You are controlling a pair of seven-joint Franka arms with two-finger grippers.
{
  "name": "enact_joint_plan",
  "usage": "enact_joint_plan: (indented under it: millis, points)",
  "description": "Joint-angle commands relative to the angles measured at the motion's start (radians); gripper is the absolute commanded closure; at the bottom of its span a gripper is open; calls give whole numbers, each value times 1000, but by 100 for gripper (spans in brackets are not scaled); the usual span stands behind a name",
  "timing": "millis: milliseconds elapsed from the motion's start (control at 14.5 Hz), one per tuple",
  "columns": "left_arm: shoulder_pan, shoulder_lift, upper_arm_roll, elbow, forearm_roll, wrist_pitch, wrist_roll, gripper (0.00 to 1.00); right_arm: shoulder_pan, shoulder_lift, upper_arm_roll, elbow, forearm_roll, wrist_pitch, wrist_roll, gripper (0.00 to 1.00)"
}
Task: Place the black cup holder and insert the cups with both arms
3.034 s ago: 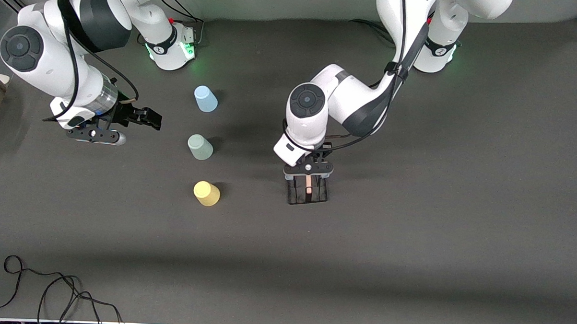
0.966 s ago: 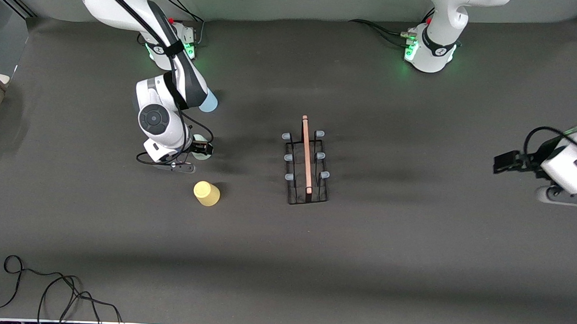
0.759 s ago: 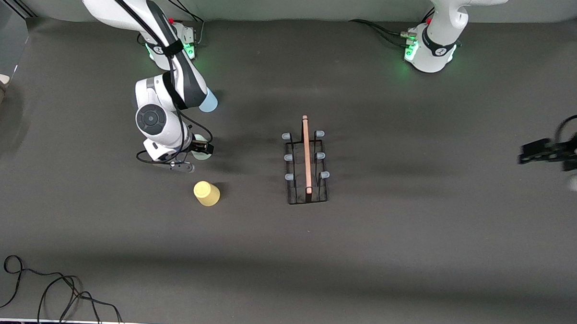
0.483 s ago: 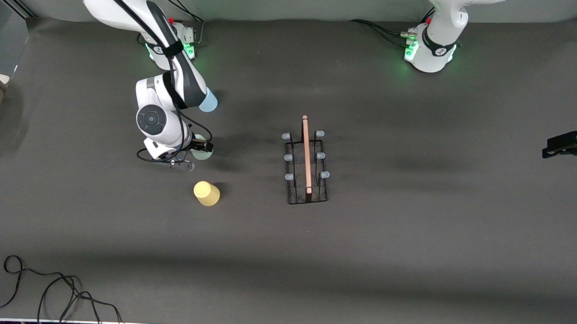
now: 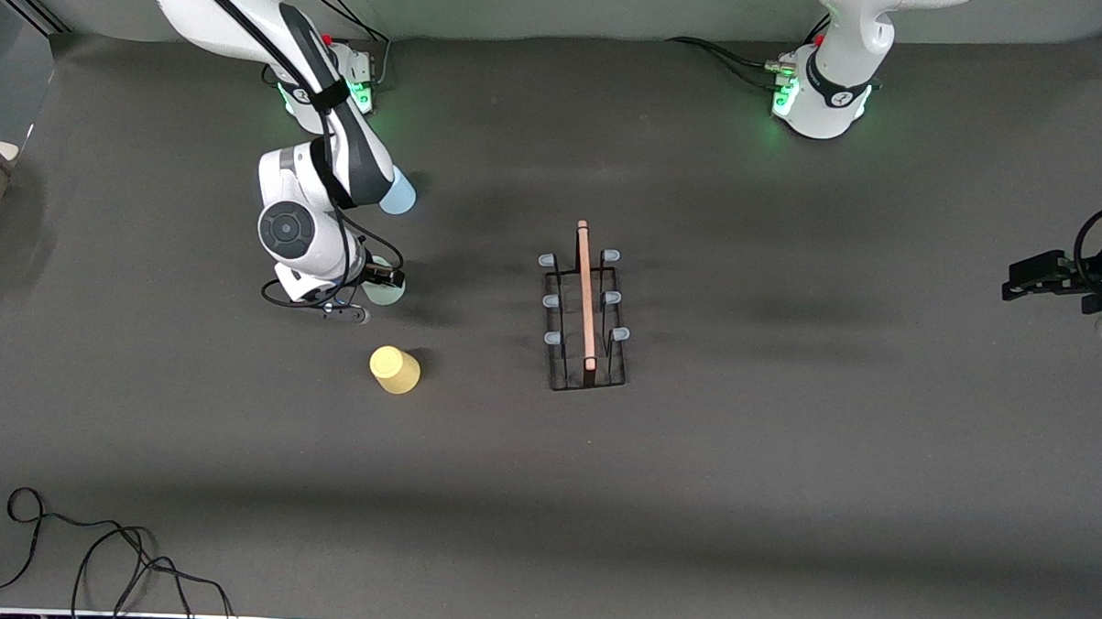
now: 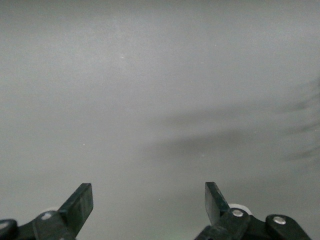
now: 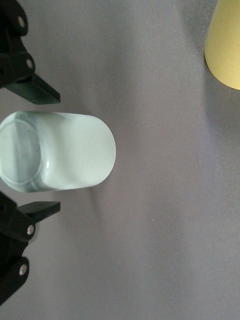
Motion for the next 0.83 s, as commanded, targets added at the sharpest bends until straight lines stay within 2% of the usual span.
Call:
enact_joint_plan:
  millis: [0, 138, 414, 483, 552, 621, 690, 759]
  points:
    - [-16, -4, 0, 23, 1, 9, -29, 0, 4, -19, -2, -18, 34, 15, 3, 12]
    - [-31, 36, -7, 95, 2, -41, -67, 0, 4, -18, -2, -20, 34, 15, 2, 12]
    - [-39, 48, -9, 139, 7, -63, -93, 0, 5, -13, -2, -20, 34, 16, 2, 12]
    - [-41, 47, -9, 138, 9, -63, -87, 0, 7, -11, -2, -20, 34, 15, 2, 14]
    - [-45, 47, -9, 138, 9, -61, -79, 0, 7, -10, -2, -20, 34, 16, 2, 30]
    - [-48, 47, -10, 138, 13, -61, -76, 0, 8, -10, -2, -20, 34, 16, 2, 52]
    - [-62, 47, -12, 136, 38, -64, -72, 0, 8, -10, -2, -18, 34, 15, 2, 68]
    - [-79, 47, -13, 123, 73, -71, -63, 0, 8, -10, -2, -18, 34, 16, 2, 75]
